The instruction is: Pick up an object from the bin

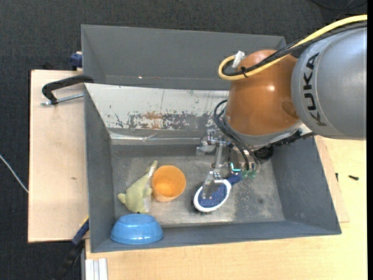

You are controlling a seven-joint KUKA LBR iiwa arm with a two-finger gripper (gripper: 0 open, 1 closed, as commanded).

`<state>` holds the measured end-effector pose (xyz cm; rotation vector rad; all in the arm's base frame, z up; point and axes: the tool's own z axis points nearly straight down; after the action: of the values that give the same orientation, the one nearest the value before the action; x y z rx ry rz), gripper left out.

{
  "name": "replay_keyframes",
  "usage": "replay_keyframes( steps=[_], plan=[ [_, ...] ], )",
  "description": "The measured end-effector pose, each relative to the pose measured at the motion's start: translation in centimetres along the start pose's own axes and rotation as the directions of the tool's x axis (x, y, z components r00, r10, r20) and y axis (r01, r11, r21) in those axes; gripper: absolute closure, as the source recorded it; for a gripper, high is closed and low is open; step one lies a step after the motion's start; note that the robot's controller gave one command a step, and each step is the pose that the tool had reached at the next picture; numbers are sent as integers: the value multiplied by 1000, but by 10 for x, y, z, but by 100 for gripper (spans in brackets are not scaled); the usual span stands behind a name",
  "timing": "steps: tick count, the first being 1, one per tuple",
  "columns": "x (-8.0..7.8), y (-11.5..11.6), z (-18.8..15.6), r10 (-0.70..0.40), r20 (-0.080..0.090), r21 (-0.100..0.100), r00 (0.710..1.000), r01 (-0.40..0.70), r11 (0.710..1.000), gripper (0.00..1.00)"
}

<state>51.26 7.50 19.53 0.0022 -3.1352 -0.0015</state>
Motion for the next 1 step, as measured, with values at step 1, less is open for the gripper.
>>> replay_keyframes(
  steps=[1],
  plan=[
    [-10,-12,110,-295,0,1,955,295,955,0]
  ],
)
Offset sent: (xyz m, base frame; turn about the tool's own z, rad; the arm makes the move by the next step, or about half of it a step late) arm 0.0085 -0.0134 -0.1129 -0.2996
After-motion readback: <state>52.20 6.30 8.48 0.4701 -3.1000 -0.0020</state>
